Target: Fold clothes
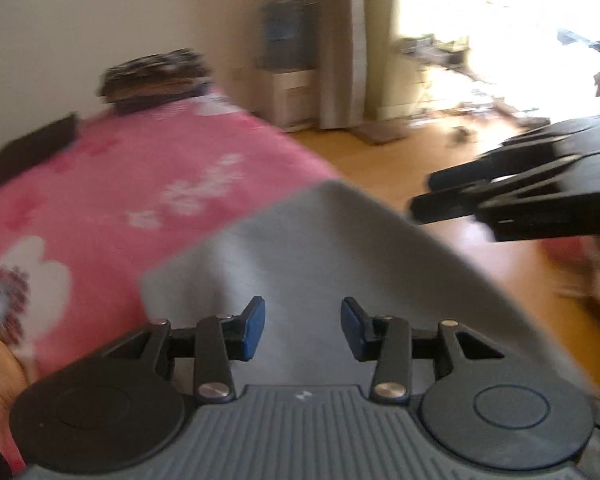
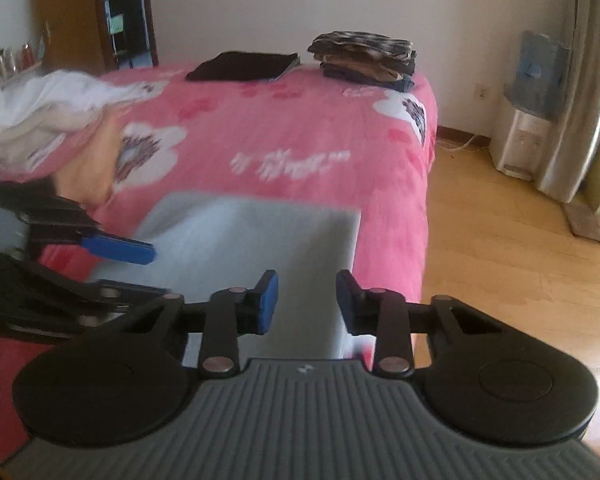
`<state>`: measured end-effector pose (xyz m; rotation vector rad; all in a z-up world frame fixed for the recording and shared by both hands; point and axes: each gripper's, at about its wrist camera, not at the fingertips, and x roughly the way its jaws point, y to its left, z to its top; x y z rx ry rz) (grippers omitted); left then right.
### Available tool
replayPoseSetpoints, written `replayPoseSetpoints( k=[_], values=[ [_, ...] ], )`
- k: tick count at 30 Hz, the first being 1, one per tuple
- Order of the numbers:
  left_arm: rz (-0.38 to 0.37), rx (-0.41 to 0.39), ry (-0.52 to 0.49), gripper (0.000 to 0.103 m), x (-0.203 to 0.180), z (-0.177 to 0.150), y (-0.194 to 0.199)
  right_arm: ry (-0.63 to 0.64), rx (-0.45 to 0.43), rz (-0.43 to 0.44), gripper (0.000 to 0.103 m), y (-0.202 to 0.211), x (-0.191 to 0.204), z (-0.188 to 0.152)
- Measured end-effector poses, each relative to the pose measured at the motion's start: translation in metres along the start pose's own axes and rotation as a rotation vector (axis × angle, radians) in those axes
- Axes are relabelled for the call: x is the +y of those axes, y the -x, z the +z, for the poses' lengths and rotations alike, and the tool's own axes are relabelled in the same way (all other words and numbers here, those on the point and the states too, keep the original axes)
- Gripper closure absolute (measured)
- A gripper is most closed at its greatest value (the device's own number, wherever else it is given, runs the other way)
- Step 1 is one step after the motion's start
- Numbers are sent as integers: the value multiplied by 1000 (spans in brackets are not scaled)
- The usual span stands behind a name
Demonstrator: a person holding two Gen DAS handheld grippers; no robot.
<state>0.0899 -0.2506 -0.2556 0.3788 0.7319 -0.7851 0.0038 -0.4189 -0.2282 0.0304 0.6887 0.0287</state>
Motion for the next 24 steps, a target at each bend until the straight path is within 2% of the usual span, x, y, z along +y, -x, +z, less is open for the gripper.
replayPoseSetpoints(
  k=[2, 4, 6, 8, 12, 14, 16, 18, 20, 21, 24],
  values=[
    [56, 28, 17, 61, 11, 5, -27, 7, -20, 27, 80, -30, -10, 8],
    [37, 49, 59, 60, 24, 0, -42, 20, -11, 44, 82, -61, -19, 7],
    [9, 25, 74, 61, 28, -6, -43, 38, 56, 37, 87, -98, -26, -4],
    [-9, 16, 76, 61, 32, -6, -41, 54, 33, 61, 88, -107, -32, -9],
    [-74, -44, 129, 56, 41, -6, -26, 31, 34, 89, 88, -85, -33, 13],
    [-48, -73, 123, 55, 41, -4, -29, 3, 16, 88, 88, -89, -31, 23],
    [-29, -21, 128, 55, 45, -4, -50, -42, 21, 70, 88, -104, -32, 29],
    [-17, -5, 153, 62, 46, -5, -52, -22, 120, 6, 90, -134, -26, 17],
    [-16, -25, 174, 60, 46, -2, -34, -15, 113, -44, 89, -121, -14, 19],
    [-30, -40, 184, 59, 45, -1, -20, -12, 113, -40, 89, -104, -10, 22],
    [-72, -93, 172, 54, 40, -2, 29, 78, 74, -56, 89, -27, 6, 23]
  ],
)
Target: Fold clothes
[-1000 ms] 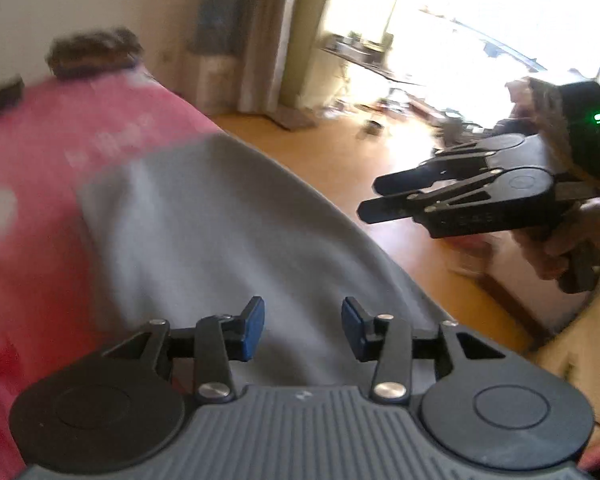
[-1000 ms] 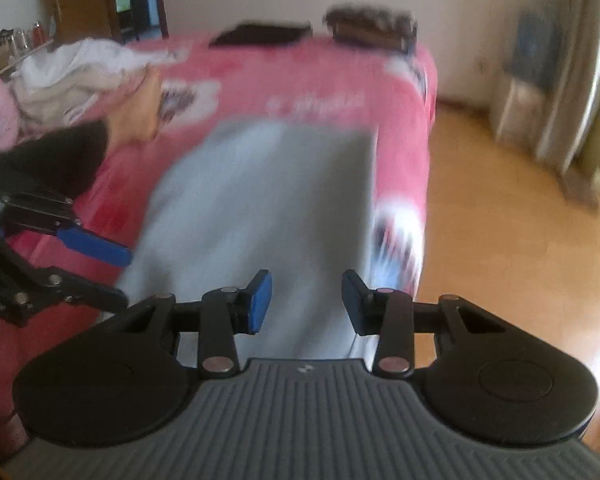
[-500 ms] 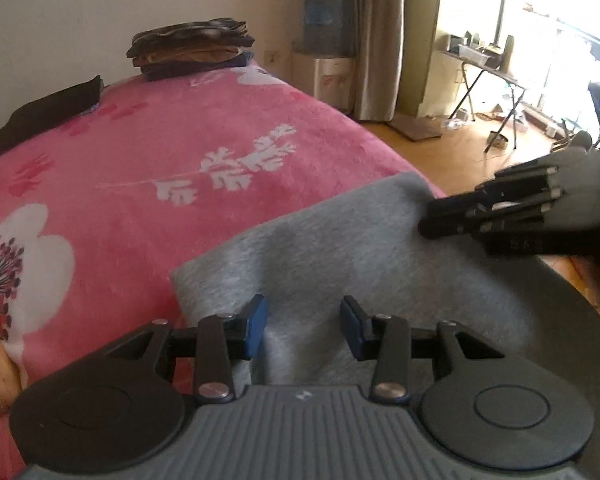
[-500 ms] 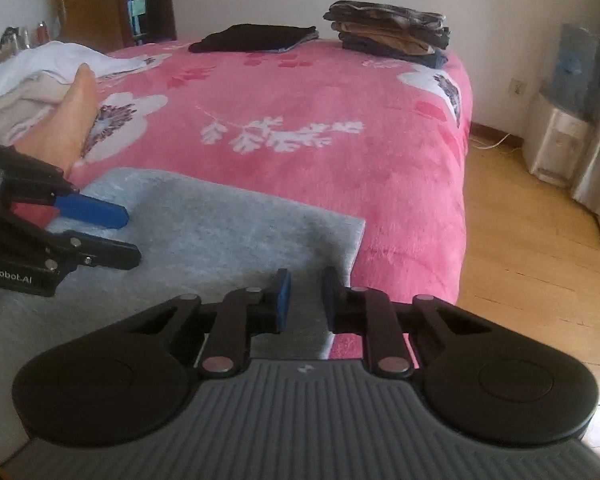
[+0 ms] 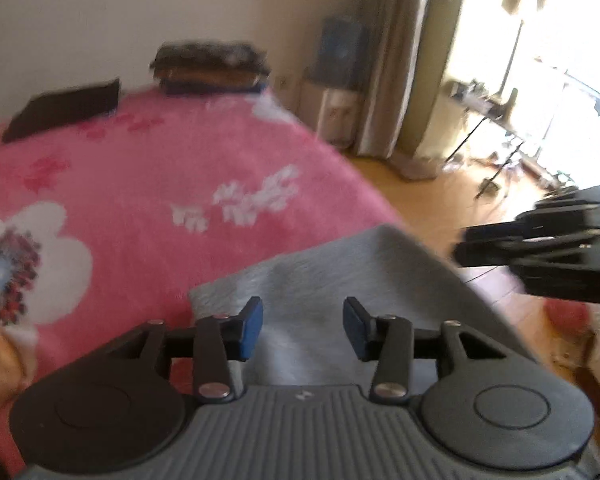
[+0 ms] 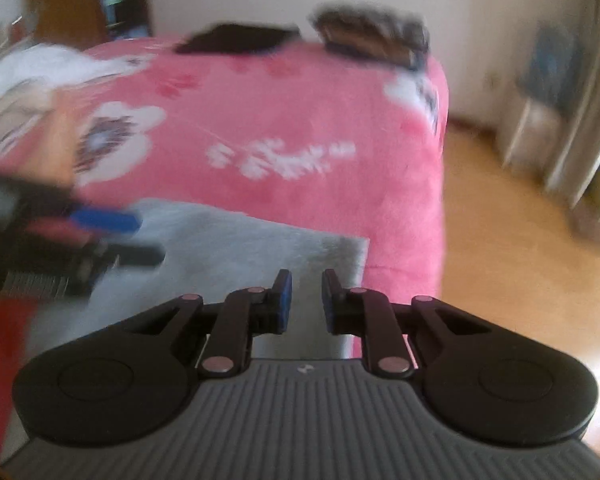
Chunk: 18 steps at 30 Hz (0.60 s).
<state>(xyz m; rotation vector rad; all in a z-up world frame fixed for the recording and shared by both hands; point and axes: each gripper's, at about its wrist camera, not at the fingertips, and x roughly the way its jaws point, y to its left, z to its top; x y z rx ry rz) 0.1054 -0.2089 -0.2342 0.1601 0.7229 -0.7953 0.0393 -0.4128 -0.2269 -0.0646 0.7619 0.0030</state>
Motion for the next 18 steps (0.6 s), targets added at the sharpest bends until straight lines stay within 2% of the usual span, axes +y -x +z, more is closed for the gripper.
replayPoseSetpoints(
  k=[1, 4, 6, 8, 11, 14, 15, 16, 18],
  values=[
    [-25, -14, -20, 53, -4, -3, 18, 32, -12, -20, 89, 28, 4, -3],
    [-116, -7, -91, 52, -21, -27, 63, 11, -46, -19, 88, 117, 11, -24],
    [-188, 45, -116, 52, -35, -53, 78, -41, -46, 8, 87, 164, 21, -50],
    [-253, 121, -143, 53, -54, -84, 88, -80, 0, 57, 87, 190, 39, -83],
    [-286, 213, -247, 55, -89, -133, 91, -86, 105, 102, 87, 182, 71, -136],
    [-260, 230, -310, 57, -113, -177, 83, -95, 216, 115, 87, 157, 95, -189],
    [-234, 201, -340, 57, -119, -188, 83, -103, 250, 105, 87, 144, 99, -207],
    [-217, 179, -367, 57, -123, -191, 86, -121, 217, 104, 87, 140, 99, -218],
    [-204, 164, -387, 56, -128, -192, 92, -200, 222, 134, 87, 137, 87, -213]
  ],
)
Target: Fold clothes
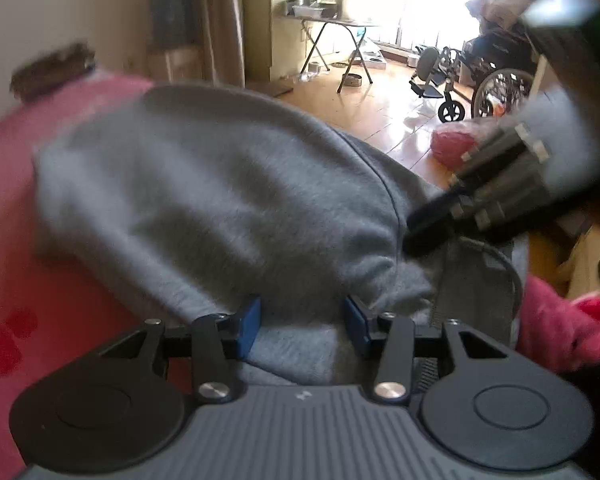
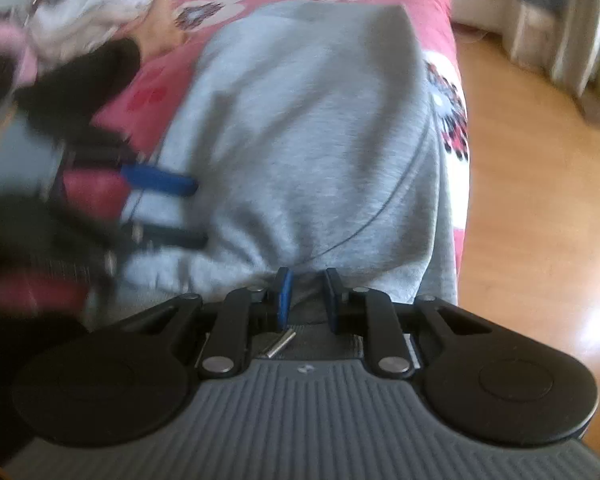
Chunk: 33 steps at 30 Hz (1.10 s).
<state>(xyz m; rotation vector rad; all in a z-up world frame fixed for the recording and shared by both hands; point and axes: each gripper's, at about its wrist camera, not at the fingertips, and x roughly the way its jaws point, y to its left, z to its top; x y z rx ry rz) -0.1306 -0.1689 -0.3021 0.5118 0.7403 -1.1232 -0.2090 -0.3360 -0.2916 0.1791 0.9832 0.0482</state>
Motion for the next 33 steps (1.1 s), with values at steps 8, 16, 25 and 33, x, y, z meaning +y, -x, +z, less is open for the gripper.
replayPoseSetpoints(
  k=[8, 16, 25, 33],
  values=[
    [-59, -70, 285, 55, 55, 14, 22, 2, -81, 27, 83, 18, -14, 46],
    [155, -146, 533, 55, 182, 50, 19, 48, -22, -28, 77, -21, -12, 33],
    [84, -141, 682, 57, 232, 39, -1, 19, 17, -6, 77, -7, -8, 62],
    [6, -159, 622, 51, 209, 35, -8, -111, -74, 150, 68, -10, 1, 212]
  ],
)
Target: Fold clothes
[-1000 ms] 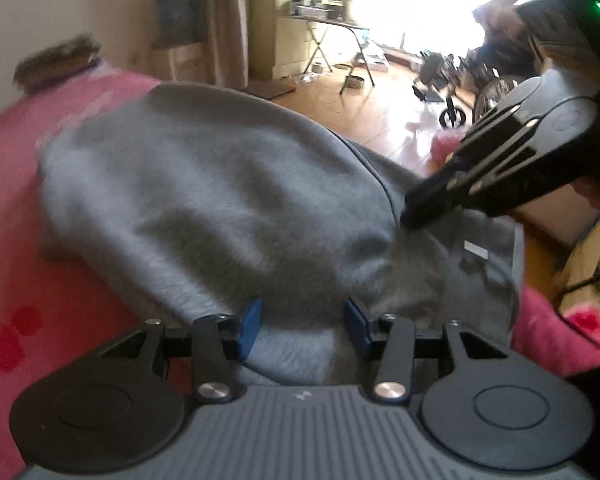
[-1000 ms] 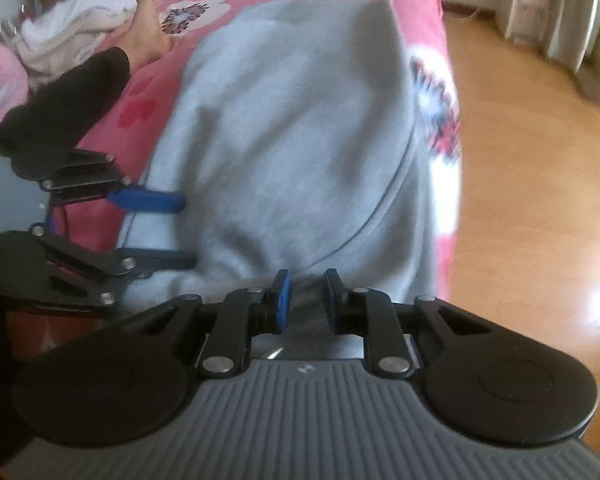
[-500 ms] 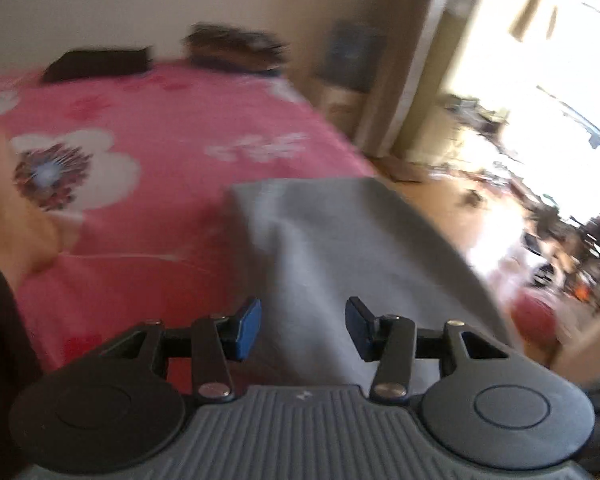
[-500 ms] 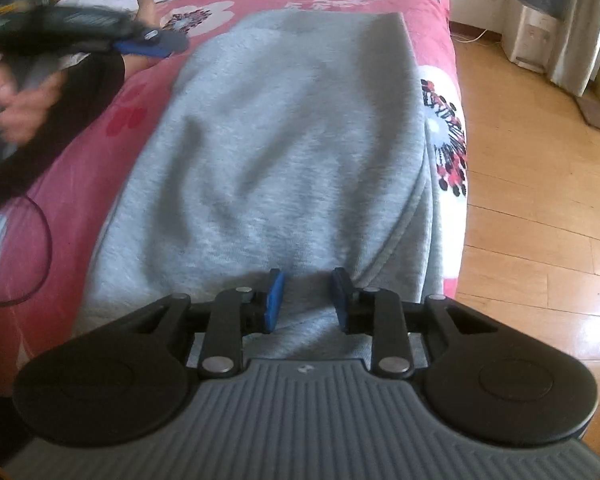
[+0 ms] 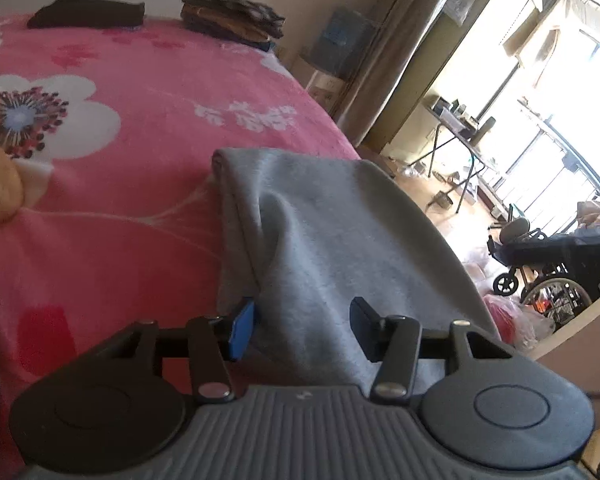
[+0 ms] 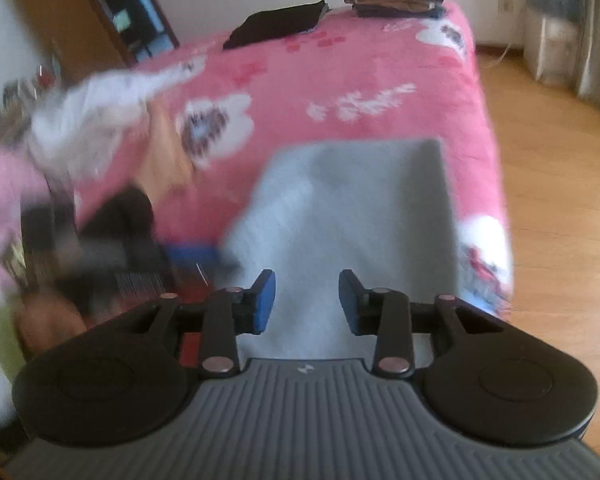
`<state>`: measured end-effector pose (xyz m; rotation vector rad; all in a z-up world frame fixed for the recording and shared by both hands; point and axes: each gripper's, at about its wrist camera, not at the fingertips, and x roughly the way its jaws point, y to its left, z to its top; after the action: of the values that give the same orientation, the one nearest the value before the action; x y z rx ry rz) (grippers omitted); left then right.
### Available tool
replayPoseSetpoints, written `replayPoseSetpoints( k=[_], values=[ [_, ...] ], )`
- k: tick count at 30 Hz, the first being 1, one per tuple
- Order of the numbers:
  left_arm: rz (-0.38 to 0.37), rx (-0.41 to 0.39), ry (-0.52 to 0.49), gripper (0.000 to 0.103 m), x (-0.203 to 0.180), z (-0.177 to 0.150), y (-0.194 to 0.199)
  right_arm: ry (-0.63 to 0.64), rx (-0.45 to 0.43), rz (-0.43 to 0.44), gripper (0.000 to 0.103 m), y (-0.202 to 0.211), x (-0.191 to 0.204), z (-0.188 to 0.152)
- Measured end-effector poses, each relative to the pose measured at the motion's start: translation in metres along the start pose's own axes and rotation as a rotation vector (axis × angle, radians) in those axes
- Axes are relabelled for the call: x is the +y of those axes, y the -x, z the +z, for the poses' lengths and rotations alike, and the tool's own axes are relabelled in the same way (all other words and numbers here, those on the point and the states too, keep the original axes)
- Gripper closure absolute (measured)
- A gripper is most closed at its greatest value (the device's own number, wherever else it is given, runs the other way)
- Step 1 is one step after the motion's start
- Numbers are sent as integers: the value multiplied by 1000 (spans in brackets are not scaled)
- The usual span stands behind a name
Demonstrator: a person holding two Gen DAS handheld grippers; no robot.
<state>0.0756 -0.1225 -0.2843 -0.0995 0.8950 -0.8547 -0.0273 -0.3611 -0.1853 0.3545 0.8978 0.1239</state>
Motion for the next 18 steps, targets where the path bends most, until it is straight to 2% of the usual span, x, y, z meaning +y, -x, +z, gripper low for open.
replayPoseSetpoints(
  k=[3, 6, 8, 10, 14, 18],
  values=[
    [-3, -17, -27, 53, -4, -5, 0, -64, 61, 48, 68, -33, 8, 34],
    [-6, -17, -27, 63, -2, -9, -3, -42, 113, 41, 68, -67, 24, 57],
    [-21, -29, 7, 68, 1, -10, -5, 7, 140, 11, 62, -86, 34, 64],
    [-46, -48, 27, 68, 3, -10, -4, 50, 171, -22, 59, -98, 42, 66],
    [-83, -76, 3, 68, -1, -13, -5, 132, 238, -84, 58, -124, 56, 60],
    [-98, -80, 6, 68, -1, -15, -8, 167, 268, -97, 58, -141, 62, 55]
  ],
)
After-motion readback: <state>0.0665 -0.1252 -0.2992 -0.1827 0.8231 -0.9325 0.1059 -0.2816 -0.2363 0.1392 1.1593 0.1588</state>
